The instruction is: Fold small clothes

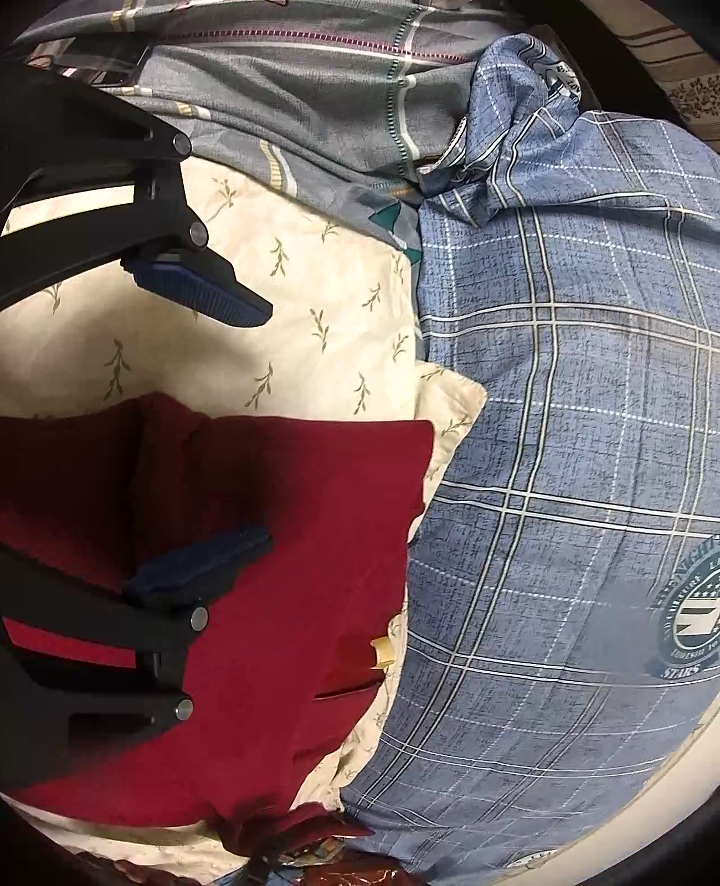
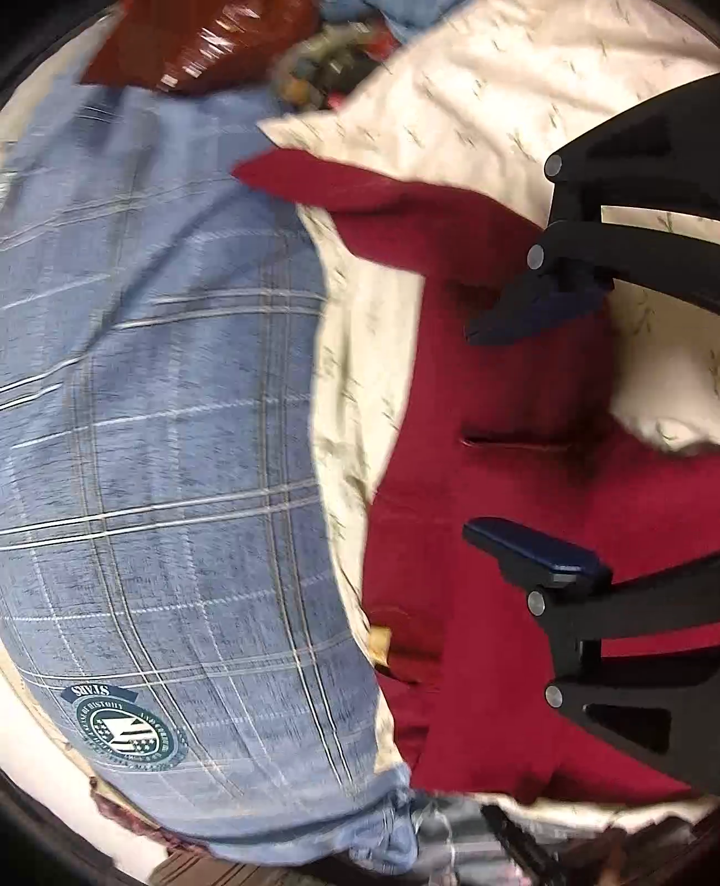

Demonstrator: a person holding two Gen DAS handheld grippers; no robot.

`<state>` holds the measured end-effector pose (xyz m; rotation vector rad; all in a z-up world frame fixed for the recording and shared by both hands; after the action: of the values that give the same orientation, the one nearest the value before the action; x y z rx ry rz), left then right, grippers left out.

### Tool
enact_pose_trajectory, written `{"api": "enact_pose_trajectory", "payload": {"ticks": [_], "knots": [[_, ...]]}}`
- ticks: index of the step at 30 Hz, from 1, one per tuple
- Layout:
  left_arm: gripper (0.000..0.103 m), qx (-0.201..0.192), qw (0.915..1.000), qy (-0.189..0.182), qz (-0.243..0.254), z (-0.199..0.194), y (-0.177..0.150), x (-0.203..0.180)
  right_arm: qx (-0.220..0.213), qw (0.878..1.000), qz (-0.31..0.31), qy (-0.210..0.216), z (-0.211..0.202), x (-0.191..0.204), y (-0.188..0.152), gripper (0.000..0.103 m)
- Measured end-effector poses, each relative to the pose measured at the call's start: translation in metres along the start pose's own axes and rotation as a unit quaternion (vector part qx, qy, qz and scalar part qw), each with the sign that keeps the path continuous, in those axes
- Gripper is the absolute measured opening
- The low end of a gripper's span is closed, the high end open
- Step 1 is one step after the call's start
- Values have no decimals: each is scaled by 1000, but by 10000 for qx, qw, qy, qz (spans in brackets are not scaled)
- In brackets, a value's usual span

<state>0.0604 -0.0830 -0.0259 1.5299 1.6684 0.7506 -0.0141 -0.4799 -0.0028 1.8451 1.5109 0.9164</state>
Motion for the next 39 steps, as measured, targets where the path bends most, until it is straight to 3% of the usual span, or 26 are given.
{"api": "enact_pose_trajectory", "payload": {"ticks": [3,5,6,8,11,14,15,19,22,23,26,27,30,33,39], "knots": [[74,43,10000,13,11,2,-2,0,375,9993,-2,-38,25,-2,-19,66],[74,38,10000,33,35,1,-3,0,507,9984,-119,225,41,11,-30,39],[74,7,10000,44,26,1,-1,1,549,9978,-290,220,45,18,-32,5],[74,-109,9999,-3,-57,-2,2,2,223,9981,-578,36,41,22,-21,5],[74,-196,9997,-81,-98,-1,4,-4,-254,9989,-370,-147,35,14,1,5],[74,39,9999,-65,132,7,-8,-11,-126,9978,-418,-491,48,1,-1,10],[74,113,9997,-8,228,9,-13,-13,18,9977,-338,-579,47,-3,-4,16],[75,270,9981,67,545,15,-22,-19,-165,9995,-170,-211,29,9,-9,31],[75,320,9967,173,728,17,-29,-21,572,9969,-516,170,52,34,-43,30],[75,325,9968,162,713,15,-29,-20,582,9968,-531,146,57,34,-48,30],[74,192,9984,43,537,4,-20,-19,490,9983,-148,277,47,25,-30,31],[74,115,9988,8,485,0,-15,-18,315,9992,36,253,41,16,-17,37],[75,-22,9993,-70,371,-7,-6,-18,-463,9960,339,-680,21,-44,30,82],[74,-21,9995,-85,317,-6,-5,-18,-541,9867,570,-1426,28,-96,57,85],[75,-23,9988,-12,496,-2,-9,-20,212,9765,969,-1911,84,-158,53,84]]}}
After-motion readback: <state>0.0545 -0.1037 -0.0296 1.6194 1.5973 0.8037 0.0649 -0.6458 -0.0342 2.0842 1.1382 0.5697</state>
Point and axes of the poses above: each gripper's, at about its wrist camera, not at the fingertips, and z roughly the way its jaws point, x to its left, y to its top, the point moved 9 cm from there along z, roughly the way its jaws point, and after that the axes turned 14 degrees about -x, right-handed, at the moved point
